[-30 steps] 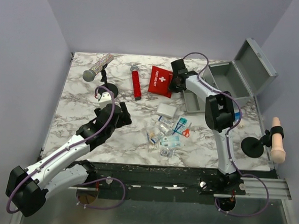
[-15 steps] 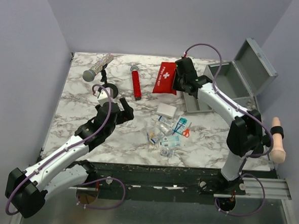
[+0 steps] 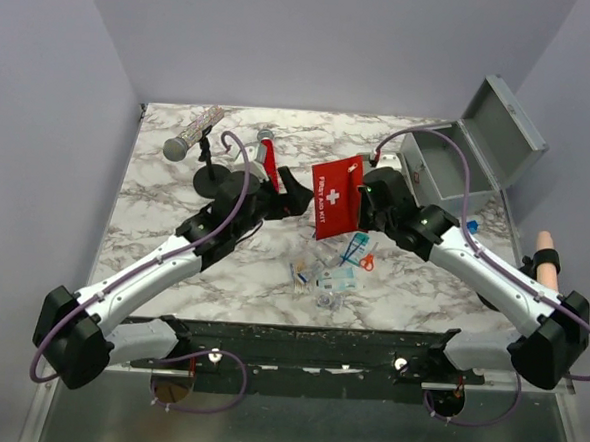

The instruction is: Organize the medicine kit

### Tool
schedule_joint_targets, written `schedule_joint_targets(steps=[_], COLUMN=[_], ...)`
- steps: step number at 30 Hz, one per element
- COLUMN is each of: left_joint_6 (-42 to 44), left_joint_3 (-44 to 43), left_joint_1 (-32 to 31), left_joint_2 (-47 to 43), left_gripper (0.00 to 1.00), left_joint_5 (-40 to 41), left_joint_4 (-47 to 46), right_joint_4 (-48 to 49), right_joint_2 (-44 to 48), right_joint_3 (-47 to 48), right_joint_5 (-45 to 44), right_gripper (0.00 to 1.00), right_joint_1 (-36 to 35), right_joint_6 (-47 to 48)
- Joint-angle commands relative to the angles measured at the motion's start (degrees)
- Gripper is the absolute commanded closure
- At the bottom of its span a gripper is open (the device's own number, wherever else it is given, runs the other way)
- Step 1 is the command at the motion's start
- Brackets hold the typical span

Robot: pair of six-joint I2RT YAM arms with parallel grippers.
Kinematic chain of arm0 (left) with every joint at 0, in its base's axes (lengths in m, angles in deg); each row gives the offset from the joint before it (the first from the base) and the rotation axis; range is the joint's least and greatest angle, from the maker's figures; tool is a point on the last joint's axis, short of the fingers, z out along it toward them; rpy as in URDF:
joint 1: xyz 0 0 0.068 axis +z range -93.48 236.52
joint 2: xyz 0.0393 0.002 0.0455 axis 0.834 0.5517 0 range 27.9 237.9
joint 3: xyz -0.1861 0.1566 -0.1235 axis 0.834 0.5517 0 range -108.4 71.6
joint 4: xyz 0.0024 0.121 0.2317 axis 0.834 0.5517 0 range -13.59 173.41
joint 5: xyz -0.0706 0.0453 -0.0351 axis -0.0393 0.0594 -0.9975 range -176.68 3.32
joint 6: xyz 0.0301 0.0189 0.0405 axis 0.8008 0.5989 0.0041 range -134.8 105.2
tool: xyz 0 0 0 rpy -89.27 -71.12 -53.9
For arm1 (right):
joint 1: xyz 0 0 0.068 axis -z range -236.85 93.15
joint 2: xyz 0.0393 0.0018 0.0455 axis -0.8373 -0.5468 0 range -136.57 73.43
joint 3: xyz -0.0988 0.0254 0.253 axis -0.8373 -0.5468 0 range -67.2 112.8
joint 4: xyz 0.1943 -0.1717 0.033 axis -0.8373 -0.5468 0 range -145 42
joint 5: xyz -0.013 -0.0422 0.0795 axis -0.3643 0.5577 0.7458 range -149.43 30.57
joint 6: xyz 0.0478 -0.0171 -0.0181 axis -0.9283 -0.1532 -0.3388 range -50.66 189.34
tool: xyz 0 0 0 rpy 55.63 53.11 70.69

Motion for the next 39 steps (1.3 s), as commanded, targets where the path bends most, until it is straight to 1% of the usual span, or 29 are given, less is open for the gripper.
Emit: schedule_joint_targets(steps=[1, 6, 11, 13, 17, 22, 28, 39], left_joint_6=[1.1, 1.7, 3.3, 4.4, 5.8, 7.1, 8.9, 9.7], left_joint_3=[-3.1, -5.5, -8.1, -9.6, -13.2, -14.8, -18.2, -21.3], left_joint_1=[-4.8, -10.2, -12.4, -13.0, -13.6, -13.7, -14.1, -14.5], left_joint_2=[5.0, 9.5, 11.3, 12.4, 15.8, 18.0, 21.0, 25.0], left_gripper=[0.01, 0.01, 0.01, 0.01, 0.01, 0.02, 0.07, 0.10], left_joint_5=[-4.3, -1.7, 0.6, 2.3, 6.7, 9.5, 13.0, 12.6], left_joint_4=[-4.2, -5.9, -5.7, -3.6, 2.5, 4.5, 9.3, 10.1], right_joint_4=[-3.7, -5.5, -6.1, -6.5, -7.4, -8.3, -8.9, -10.8], right_joint_2=[4.6, 4.9, 4.9, 4.9, 4.9, 5.1, 5.7, 4.9], right_joint_3=[-1.2, -0.8, -0.7, -0.5, 0.2, 0.9, 1.0, 2.2], right_joint_5=[-2.9, -4.2, -4.8, -4.9, -5.7, -6.2, -6.5, -8.2], right_gripper=[0.99, 0.99, 0.99, 0.99, 0.99, 0.99, 0.99, 0.99], right_joint_1=[-1.7, -3.0, -3.5, -3.7, -4.7, -5.9, -6.6, -8.5], right_joint_6=[-1.2, -1.4, -1.5, -1.6, -1.5, -1.5, -1.5, -1.3])
